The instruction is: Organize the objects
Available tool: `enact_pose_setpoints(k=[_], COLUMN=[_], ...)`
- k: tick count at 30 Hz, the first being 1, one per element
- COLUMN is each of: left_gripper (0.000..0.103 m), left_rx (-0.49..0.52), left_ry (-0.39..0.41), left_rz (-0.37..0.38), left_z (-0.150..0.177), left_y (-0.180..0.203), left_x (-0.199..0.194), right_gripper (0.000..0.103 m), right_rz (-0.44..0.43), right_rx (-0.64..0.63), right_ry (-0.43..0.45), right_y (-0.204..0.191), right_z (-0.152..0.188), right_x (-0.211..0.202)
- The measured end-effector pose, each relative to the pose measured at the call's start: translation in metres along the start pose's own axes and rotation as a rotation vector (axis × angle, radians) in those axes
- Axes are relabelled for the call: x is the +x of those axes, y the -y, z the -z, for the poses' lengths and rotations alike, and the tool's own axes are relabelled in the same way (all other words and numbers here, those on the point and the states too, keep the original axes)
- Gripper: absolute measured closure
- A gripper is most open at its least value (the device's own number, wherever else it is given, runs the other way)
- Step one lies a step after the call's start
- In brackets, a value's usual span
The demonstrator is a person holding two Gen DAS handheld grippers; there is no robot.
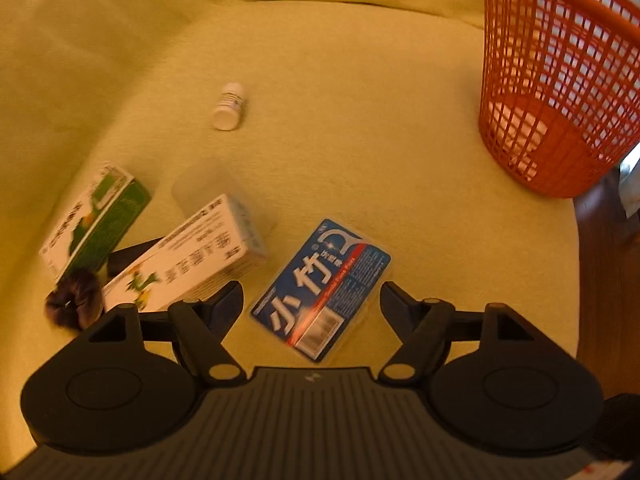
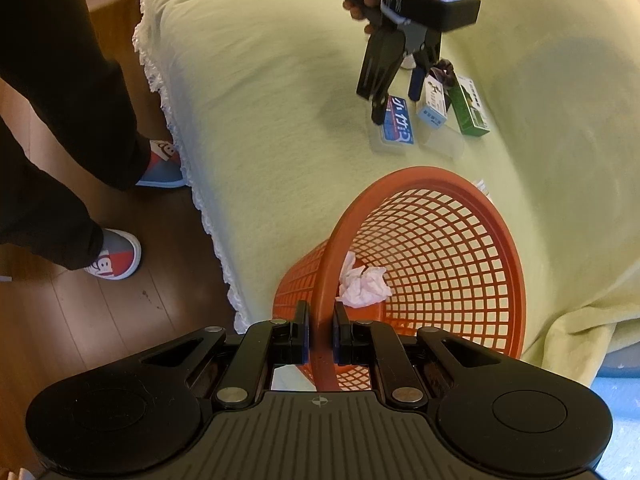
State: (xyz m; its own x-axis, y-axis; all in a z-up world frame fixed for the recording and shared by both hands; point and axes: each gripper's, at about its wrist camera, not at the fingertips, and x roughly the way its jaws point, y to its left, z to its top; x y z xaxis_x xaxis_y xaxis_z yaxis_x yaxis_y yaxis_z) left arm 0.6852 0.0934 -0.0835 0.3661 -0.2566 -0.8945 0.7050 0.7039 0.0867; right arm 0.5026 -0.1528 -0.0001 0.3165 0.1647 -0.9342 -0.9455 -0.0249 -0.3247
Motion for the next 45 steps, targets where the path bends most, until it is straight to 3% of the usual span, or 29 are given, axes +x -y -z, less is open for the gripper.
enact_pose_setpoints(k=[9, 15, 24, 33, 45], left_gripper=[0.045, 0.048, 0.048, 0.048, 0.048], left_rx=[0.073, -0.078, -0.183, -0.247, -0.203], left_ry=[-0.021, -0.009, 0.041, 0.132, 0.266], left_rz=[0.001, -0.005, -0.039, -0.039, -0.015], left_z=[0.011, 0.03, 0.043, 0.037, 0.001], left_y=[0.013, 0.002, -0.009, -0.027, -0.031], left_x=[0.001, -0.028, -0.077, -0.125, -0.164], right_gripper=[0.096, 0.096, 0.096, 0.096, 0.096], right_rz=[0.007, 0.019, 0.016, -0.015, -0.055], right_rx=[0.032, -0.022, -0.256, -0.352, -0.435], right_ry=[0.002, -0.024, -0.063, -0.074, -0.113], right_y=[0.0, 0.0, 0.012, 0.025, 0.037], right_z=[-0.003, -0.011, -0.038, -0.054, -0.07], right_x=[0.002, 0.002, 0.004, 0.012, 0.014])
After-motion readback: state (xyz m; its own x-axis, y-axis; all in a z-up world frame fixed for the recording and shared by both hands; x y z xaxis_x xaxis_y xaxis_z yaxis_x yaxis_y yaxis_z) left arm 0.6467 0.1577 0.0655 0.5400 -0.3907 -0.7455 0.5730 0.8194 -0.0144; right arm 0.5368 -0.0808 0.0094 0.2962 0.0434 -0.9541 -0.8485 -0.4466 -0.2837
